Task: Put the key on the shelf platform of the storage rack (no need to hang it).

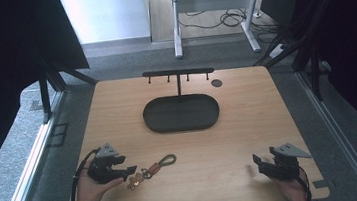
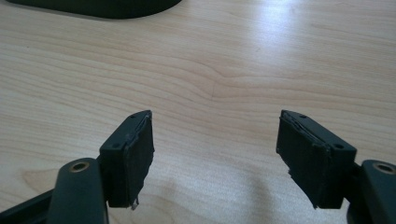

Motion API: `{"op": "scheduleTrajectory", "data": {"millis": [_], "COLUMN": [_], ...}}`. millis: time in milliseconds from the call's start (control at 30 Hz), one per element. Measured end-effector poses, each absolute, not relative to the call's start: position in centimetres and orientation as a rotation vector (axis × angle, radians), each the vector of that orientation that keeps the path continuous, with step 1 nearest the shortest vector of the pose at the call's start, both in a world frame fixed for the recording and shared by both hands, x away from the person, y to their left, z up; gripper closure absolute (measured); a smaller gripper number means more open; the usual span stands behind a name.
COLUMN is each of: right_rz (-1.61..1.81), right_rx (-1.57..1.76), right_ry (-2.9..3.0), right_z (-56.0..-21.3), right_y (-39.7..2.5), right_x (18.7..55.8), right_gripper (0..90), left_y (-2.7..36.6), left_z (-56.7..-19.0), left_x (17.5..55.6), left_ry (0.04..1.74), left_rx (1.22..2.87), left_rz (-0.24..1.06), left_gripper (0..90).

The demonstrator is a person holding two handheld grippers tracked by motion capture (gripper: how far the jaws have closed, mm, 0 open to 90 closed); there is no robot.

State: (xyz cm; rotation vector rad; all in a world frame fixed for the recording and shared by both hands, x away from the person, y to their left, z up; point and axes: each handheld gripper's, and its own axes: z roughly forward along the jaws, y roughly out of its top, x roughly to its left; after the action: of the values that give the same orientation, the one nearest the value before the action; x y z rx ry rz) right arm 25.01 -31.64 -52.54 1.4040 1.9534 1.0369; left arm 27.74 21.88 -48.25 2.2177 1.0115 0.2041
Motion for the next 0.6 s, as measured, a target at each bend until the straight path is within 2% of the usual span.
{"op": "scheduleTrajectory", "data": {"millis": [600], "right_rz": [1.038], "right_rx": [1.406], "right_ry": [1.967], "right_z": [-52.7], "right_y": [-31.7], "right_x": [25.2], "right_gripper": [29.6], "left_y": [19.4], "left_z": [-45.2], "left_x": [28.9], "left_ry": [0.918], "left_rx": [2.299], "left_rz": [0.193], "left_gripper": [39.1]}}
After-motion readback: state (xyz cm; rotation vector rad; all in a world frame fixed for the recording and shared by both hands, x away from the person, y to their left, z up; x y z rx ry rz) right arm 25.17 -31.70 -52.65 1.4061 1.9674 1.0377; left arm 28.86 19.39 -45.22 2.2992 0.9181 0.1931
